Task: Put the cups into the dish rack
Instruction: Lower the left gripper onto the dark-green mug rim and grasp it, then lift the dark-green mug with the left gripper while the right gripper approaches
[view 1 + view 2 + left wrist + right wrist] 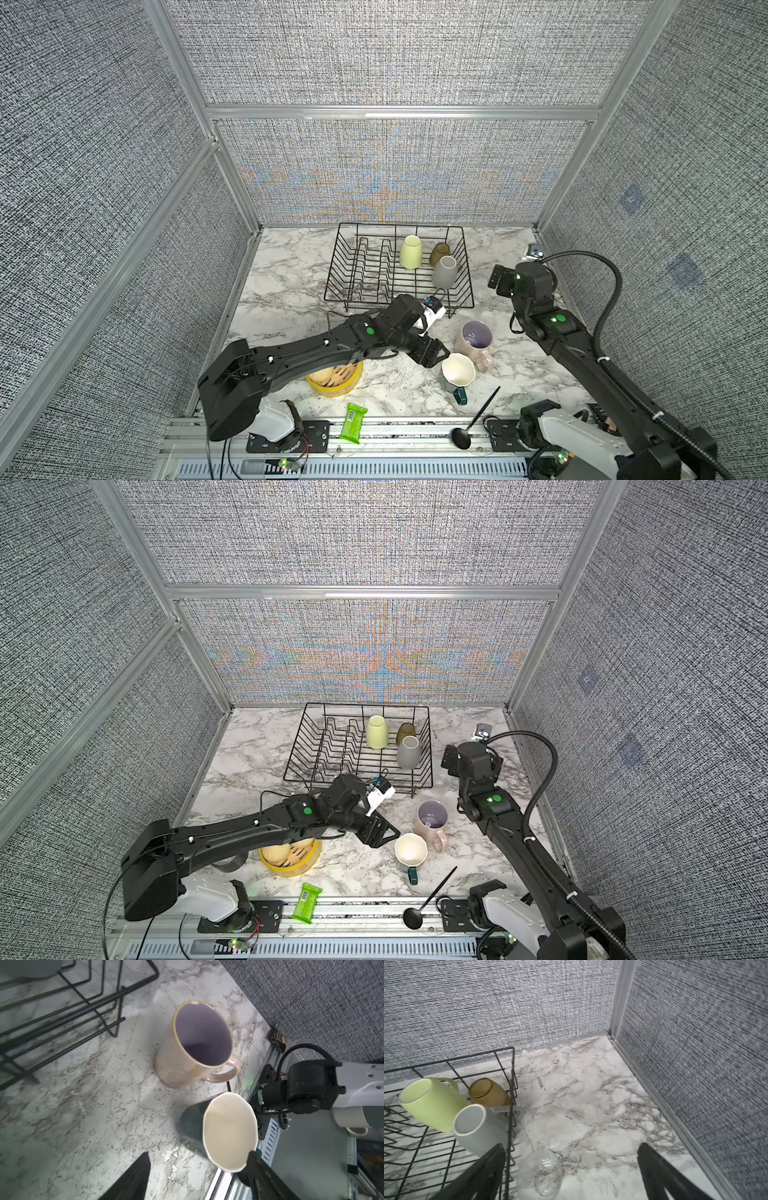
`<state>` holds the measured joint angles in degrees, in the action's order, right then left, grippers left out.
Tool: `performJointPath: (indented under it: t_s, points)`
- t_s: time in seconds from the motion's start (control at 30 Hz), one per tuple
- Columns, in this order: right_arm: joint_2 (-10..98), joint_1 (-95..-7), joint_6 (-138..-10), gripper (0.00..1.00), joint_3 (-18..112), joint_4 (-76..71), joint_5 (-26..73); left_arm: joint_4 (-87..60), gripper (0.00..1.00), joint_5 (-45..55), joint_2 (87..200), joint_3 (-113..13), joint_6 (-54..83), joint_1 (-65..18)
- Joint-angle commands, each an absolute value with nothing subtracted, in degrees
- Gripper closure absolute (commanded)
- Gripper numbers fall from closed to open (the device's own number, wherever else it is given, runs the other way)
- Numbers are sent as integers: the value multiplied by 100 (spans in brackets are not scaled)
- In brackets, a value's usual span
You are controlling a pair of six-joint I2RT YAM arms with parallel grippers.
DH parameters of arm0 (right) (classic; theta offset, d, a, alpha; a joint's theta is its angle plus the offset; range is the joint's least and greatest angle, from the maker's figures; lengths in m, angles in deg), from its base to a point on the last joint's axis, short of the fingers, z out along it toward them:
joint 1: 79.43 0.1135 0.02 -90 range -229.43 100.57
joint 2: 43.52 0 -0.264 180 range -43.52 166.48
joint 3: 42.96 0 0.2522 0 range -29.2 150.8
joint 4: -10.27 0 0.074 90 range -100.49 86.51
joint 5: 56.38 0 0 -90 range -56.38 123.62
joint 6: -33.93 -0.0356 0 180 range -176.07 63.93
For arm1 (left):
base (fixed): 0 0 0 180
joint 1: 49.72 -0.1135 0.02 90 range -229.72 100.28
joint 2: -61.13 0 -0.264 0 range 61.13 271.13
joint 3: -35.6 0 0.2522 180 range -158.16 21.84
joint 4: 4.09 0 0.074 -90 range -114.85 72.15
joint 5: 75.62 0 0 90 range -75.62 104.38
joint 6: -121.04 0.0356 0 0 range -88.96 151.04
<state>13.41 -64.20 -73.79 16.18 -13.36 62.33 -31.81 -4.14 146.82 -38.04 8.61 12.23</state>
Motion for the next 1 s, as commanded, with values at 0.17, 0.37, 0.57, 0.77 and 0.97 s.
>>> performJointPath:
  t_s: [0.17,0.37,0.57,0.77,0.97]
  points:
    - [1142,-6729,-7725,1,1513,-1226,5660,-4326,26,-831,15519,-4749,1813,1413]
    - [1116,-6804,-7708,1,1439,-1165,5547,-4993,26,-234,16156,-5225,1918,1486]
    - [1124,-6890,-7735,1,1338,-1064,5309,-5037,33,-161,16563,-5472,2033,1640]
    - [1089,-6940,-7708,1,1321,-1048,5272,-5219,67,31,16561,-5578,2152,1645]
    - [1114,-6985,-7723,1,1361,-1106,5149,-5414,99,-55,16369,-5510,2224,1637]
